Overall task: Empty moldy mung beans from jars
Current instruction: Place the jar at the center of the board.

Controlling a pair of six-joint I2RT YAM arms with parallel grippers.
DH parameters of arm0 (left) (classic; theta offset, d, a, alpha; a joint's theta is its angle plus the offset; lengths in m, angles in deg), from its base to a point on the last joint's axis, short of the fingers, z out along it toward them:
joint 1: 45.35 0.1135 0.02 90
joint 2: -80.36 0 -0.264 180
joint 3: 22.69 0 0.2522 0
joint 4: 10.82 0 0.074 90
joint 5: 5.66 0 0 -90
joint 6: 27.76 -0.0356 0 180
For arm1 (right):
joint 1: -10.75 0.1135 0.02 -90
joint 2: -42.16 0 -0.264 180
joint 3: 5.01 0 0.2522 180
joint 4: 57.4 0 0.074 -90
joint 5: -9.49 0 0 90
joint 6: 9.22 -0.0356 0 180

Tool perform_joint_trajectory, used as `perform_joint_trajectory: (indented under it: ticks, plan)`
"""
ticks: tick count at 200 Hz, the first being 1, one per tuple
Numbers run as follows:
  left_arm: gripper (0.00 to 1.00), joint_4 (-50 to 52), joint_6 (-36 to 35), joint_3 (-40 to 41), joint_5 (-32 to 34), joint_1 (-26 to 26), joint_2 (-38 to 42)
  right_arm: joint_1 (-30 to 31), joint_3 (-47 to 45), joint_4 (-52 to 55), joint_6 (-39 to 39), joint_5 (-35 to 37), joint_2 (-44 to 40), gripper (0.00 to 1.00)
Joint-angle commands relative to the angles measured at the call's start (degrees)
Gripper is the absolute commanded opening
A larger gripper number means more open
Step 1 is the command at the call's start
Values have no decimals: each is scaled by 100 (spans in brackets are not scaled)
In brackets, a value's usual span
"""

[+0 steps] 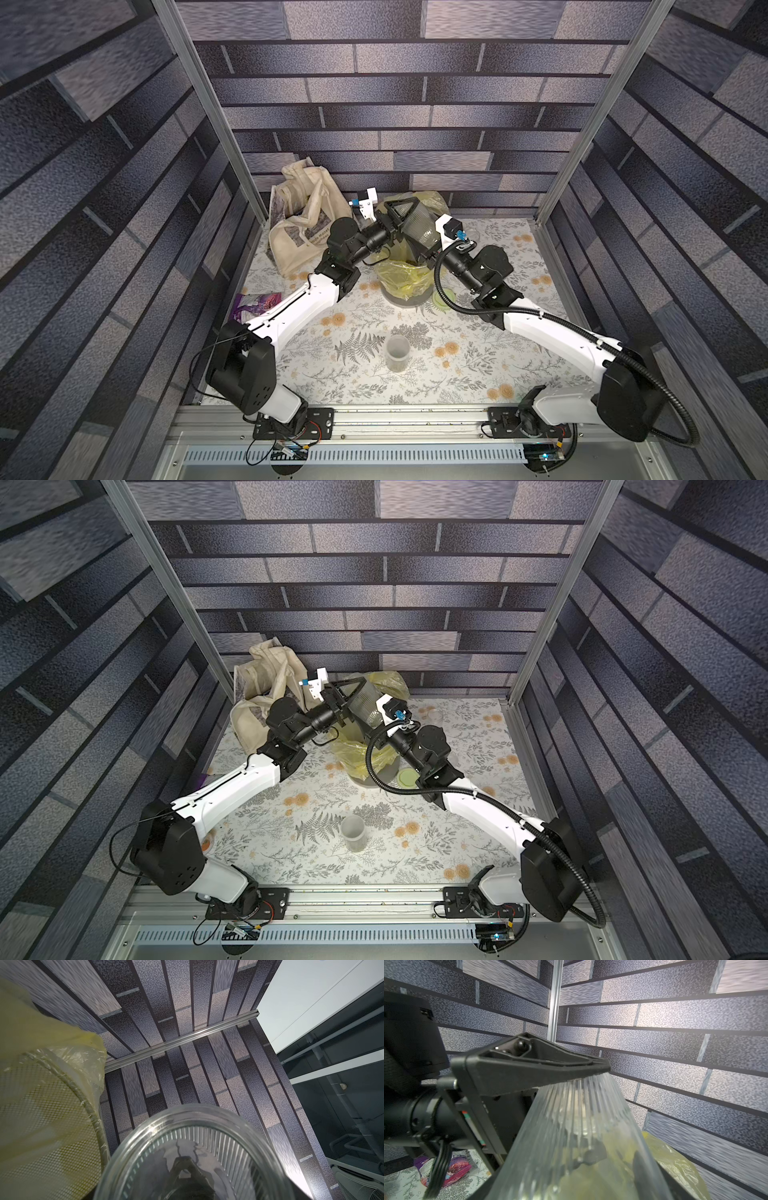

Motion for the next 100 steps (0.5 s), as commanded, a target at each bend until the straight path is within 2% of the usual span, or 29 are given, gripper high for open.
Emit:
perform_joint_trajectory:
  ticks: [1, 58, 100]
  plan:
    - [52, 65, -612, -162, -505, 59, 84, 84, 156, -223, -53, -201, -55, 64]
    - [50, 603, -1171, -243, -497, 163, 460, 79, 170, -45, -28, -242, -119, 89]
    - [49, 672, -1224, -253, -500, 199, 505, 78, 206, 86, -42, -278, -136, 98]
